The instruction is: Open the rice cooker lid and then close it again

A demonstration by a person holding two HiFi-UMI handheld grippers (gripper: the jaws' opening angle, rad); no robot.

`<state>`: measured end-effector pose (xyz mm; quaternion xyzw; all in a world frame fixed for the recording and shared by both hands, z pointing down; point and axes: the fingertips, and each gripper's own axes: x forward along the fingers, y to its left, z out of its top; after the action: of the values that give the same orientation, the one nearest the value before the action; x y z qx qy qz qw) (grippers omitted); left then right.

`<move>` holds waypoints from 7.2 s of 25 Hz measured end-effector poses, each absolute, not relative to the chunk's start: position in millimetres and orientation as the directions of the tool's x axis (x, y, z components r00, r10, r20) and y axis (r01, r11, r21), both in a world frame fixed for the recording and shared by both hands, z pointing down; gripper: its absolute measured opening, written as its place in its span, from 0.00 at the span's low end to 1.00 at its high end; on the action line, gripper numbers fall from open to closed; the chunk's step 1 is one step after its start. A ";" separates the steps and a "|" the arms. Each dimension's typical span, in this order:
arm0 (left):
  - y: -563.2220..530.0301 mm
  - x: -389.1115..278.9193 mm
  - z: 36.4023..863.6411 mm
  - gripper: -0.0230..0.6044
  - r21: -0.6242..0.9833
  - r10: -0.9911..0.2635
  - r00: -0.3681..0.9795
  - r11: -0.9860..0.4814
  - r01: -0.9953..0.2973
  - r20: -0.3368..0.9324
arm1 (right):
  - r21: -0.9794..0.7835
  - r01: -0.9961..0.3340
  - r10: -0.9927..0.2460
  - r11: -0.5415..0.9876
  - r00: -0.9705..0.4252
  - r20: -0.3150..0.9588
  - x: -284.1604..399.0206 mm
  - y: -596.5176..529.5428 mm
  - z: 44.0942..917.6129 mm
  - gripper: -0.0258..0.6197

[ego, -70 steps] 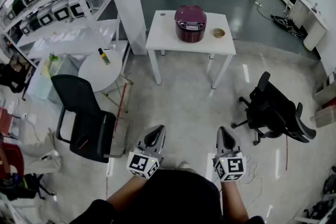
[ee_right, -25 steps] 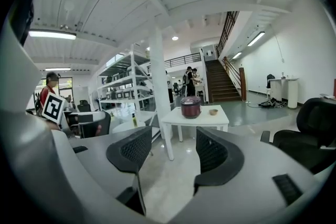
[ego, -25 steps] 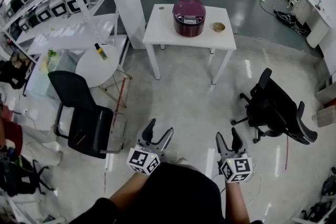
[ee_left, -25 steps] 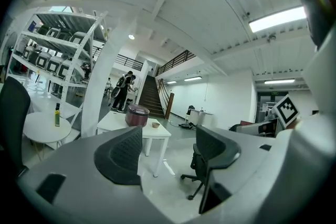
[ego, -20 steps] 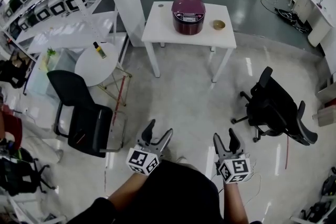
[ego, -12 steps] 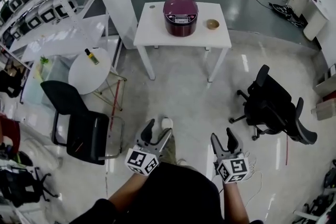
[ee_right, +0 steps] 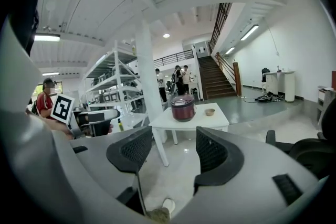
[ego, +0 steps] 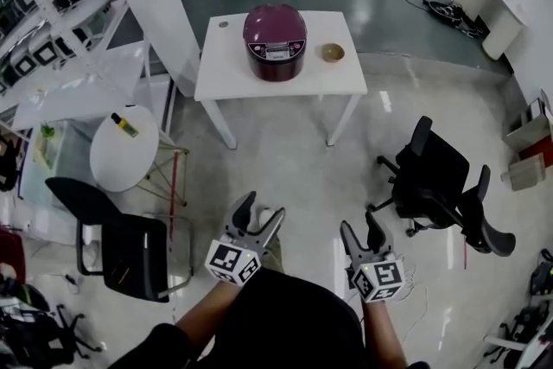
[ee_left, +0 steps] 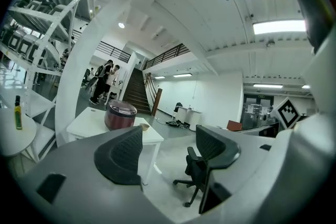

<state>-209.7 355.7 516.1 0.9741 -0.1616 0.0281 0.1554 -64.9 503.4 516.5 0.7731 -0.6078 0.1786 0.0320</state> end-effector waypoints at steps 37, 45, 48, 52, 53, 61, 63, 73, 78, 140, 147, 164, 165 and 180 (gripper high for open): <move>69.6 -118.3 529.0 0.51 0.364 -0.254 0.961 -0.890 -0.275 0.105 | -0.208 -0.952 -0.908 -0.226 0.128 0.400 9.1 200.3 519.0 0.40; 40.7 -112.5 528.3 0.51 0.343 -0.359 0.926 -0.860 -0.378 0.119 | -0.203 -0.975 -0.922 -0.086 0.001 0.386 30.9 139.1 525.0 0.40; 17.2 -100.5 529.3 0.51 0.345 -0.420 0.899 -0.831 -0.437 0.128 | -0.204 -0.979 -0.921 -0.018 -0.064 0.385 46.1 103.7 530.8 0.40; -0.1 -74.3 523.5 0.51 0.346 -0.472 0.871 -0.801 -0.488 0.135 | -0.193 -0.978 -0.910 0.078 -0.149 0.386 71.5 63.7 530.3 0.40; -4.1 -67.6 523.6 0.51 0.338 -0.478 0.867 -0.799 -0.497 0.142 | -0.195 -0.976 -0.909 0.098 -0.167 0.382 77.2 53.9 530.0 0.40; -39.3 -31.9 527.5 0.51 0.320 -0.577 0.795 -0.729 -0.604 0.186 | -0.242 -0.942 -0.870 0.233 -0.312 0.380 114.3 -5.3 541.2 0.40; -49.4 -29.2 529.3 0.51 0.320 -0.614 0.767 -0.700 -0.639 0.188 | -0.245 -0.931 -0.858 0.270 -0.348 0.379 120.3 -19.5 543.7 0.40; -74.0 -13.6 528.8 0.51 0.321 -0.697 0.687 -0.615 -0.720 0.206 | -0.246 -0.877 -0.791 0.413 -0.479 0.380 129.7 -68.6 554.0 0.39; -91.0 -9.4 518.3 0.51 0.315 -0.692 0.699 -0.633 -0.707 0.178 | -0.222 -0.872 -0.776 0.436 -0.489 0.399 123.8 -88.2 560.6 0.23; -117.7 -34.6 530.7 0.51 0.406 -0.655 0.736 -0.635 -0.658 0.168 | -0.028 -0.921 -0.668 0.388 -0.302 0.680 122.7 -117.0 633.4 0.05; -117.6 -35.1 529.1 0.51 0.404 -0.658 0.735 -0.635 -0.658 0.164 | 0.016 -0.924 -0.669 0.382 -0.264 0.695 121.4 -117.5 633.4 0.05; -117.2 -36.6 525.9 0.51 0.394 -0.657 0.741 -0.650 -0.650 0.140 | 0.087 -0.905 -0.654 0.416 -0.232 0.720 118.9 -117.7 633.1 0.05; -117.1 -37.2 525.4 0.51 0.392 -0.657 0.741 -0.651 -0.650 0.138 | 0.099 -0.900 -0.657 0.424 -0.231 0.718 118.6 -117.6 633.1 0.05; -108.1 -31.8 517.1 0.51 0.387 -0.640 0.758 -0.671 -0.632 0.129 | 0.100 -0.923 -0.748 0.372 -0.235 0.621 120.3 -108.1 602.5 0.05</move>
<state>-31.8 -108.1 517.1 0.9141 -0.3479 -0.0089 0.2081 120.3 -108.1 602.5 0.5410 -0.7721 0.1457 0.3001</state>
